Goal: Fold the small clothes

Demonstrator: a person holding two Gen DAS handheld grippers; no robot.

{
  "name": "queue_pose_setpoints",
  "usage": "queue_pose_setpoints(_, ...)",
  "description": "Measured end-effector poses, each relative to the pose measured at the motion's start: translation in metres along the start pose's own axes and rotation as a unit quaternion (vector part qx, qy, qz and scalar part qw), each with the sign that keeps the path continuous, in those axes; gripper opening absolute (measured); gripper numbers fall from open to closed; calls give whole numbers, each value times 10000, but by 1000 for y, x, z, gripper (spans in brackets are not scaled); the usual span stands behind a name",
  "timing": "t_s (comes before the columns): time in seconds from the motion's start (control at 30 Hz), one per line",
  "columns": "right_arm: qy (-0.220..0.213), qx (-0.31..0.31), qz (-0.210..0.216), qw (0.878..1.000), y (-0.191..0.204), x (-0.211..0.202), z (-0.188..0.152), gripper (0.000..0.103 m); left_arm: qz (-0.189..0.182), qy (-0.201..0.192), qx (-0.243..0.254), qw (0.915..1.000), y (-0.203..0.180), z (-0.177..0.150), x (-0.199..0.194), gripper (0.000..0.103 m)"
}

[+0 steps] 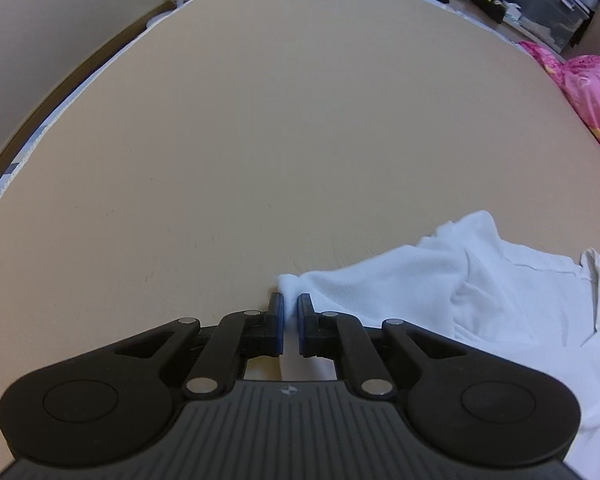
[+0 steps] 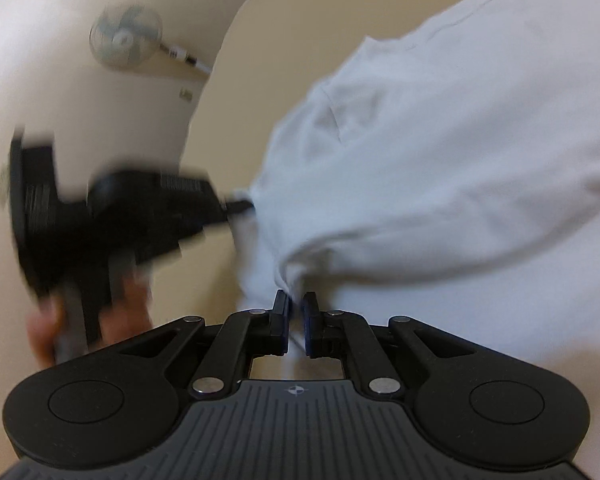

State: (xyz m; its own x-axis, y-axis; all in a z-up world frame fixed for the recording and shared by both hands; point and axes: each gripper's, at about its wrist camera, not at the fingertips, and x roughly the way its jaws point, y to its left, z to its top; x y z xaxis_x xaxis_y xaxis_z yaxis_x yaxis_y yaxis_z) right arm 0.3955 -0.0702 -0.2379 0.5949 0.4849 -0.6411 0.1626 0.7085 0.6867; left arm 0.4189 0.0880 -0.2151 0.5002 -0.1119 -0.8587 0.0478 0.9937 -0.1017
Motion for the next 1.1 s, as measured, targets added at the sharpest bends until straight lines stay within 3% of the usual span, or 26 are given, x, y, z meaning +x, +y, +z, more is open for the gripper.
queue_pose_setpoints(0.1,41,-387,0,9992,-17,-28,-18,0,-16,-11,-84,10000,9,7,0,8)
queue_pose_setpoints(0.17,-18,-522,-85,9986,-27,-57,-15,6,-116,-15,-122,9999,12,9,-5,13)
queue_pose_setpoints(0.23,-421,-644,-259,9967,-41,-95,-2,12,-265,-101,-152,9995,21,7,-19,37)
queue_pose_setpoints(0.27,-734,-748,-463,9934,-50,-113,9,27,-333,-166,-189,9991,27,5,-28,61)
queue_pose_setpoints(0.3,-1033,-846,-752,9882,-57,-130,20,36,-364,-284,-226,9987,34,0,-38,76)
queue_pose_setpoints(0.33,-1368,-898,-1107,9803,-68,-147,35,52,-362,-398,-242,9983,38,-6,-44,80)
queue_pose_setpoints(0.43,-1908,-691,-1857,9614,-106,-174,76,60,-430,-301,-217,9984,48,-21,-58,82)
queue_pose_setpoints(0.53,-1697,-457,-2256,9582,-142,-167,106,65,-384,-22,-91,9992,46,-43,-58,82)
queue_pose_setpoints(0.6,-1340,-580,-2091,9669,-152,-152,112,57,-379,163,173,9990,40,-62,-58,82)
queue_pose_setpoints(0.63,-1123,-621,-2010,9711,-152,-147,113,20,-361,206,345,9985,35,-72,-60,82)
queue_pose_setpoints(0.67,-1056,-720,-1983,9718,-147,-144,113,7,-347,196,480,9980,34,-80,-64,82)
queue_pose_setpoints(0.8,-1567,-1313,-1387,9690,-95,-167,115,7,-230,121,788,9966,29,-107,-76,83)
queue_pose_setpoints(0.93,-2216,-1318,-690,9637,-66,-215,142,6,553,229,976,9934,21,-117,-61,83)
queue_pose_setpoints(0.97,-2317,-1297,-736,9613,-66,-223,147,6,757,229,961,9922,21,-117,-59,83)
queue_pose_setpoints(1.03,-2297,-1195,-1235,9580,-81,-221,156,6,889,261,764,9928,26,-114,-57,85)
queue_pose_setpoints(1.1,-1909,-1039,-1756,9602,-113,-200,159,6,847,235,637,9941,35,-115,-64,83)
